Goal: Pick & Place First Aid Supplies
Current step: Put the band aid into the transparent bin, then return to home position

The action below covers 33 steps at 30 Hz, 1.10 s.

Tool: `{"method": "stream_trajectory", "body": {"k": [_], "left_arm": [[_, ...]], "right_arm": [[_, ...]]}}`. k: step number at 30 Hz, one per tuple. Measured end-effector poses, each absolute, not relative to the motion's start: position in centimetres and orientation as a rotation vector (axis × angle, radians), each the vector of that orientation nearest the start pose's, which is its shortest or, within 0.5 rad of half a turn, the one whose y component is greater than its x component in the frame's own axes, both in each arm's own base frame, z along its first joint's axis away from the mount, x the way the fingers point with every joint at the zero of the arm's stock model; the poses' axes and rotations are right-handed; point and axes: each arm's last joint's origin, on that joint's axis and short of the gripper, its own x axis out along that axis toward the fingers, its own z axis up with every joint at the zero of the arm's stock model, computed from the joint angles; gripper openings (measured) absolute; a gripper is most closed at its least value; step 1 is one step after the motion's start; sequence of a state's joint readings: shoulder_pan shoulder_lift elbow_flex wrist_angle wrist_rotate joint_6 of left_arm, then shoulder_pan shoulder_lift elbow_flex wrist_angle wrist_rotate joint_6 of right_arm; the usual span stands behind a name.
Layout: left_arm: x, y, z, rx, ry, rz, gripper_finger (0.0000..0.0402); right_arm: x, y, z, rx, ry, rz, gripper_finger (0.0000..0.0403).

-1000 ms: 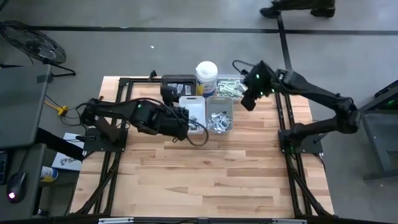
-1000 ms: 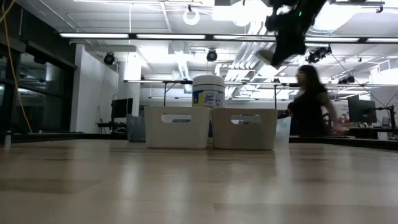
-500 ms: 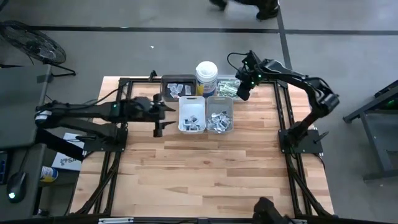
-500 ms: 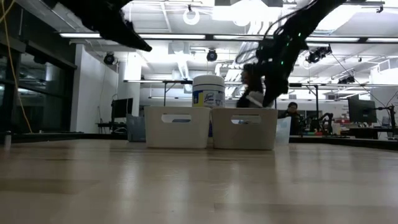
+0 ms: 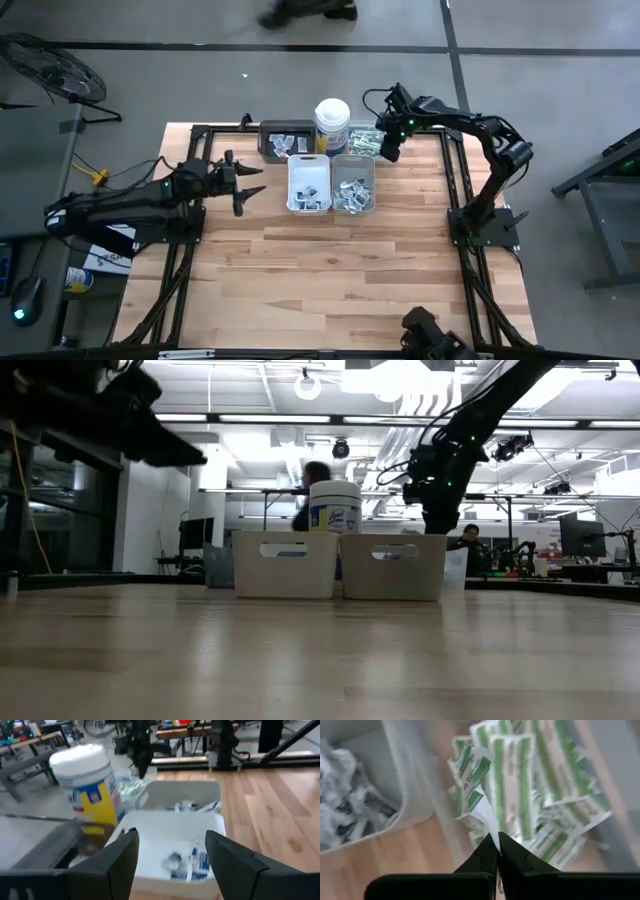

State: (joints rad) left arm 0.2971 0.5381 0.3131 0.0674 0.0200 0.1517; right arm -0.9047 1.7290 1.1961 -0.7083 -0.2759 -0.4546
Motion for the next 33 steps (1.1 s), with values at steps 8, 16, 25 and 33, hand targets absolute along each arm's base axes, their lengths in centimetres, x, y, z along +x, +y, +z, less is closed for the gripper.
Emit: {"method": "stream_trajectory", "body": {"k": [8,16,25,33], "left_arm": [[12.1,4.2,19.9,0.041,0.136,0.319,0.0225],[12.0,4.2,19.7,0.034,0.128,0.336,0.0225],[11.9,4.2,19.4,0.001,0.149,0.343,0.0225],[11.7,4.0,17.3,-0.088,-0.013,0.318,0.0225]], "right_arm": [[21.6,-26.3,20.3,0.243,1.089,-0.344,0.0021],[21.5,-26.0,21.0,0.392,1.040,-0.406,0.0126],[19.8,-21.1,29.8,0.463,0.717,-0.328,0.0180],[17.3,-12.2,37.1,0.347,0.482,-0.392,0.0181]]}}
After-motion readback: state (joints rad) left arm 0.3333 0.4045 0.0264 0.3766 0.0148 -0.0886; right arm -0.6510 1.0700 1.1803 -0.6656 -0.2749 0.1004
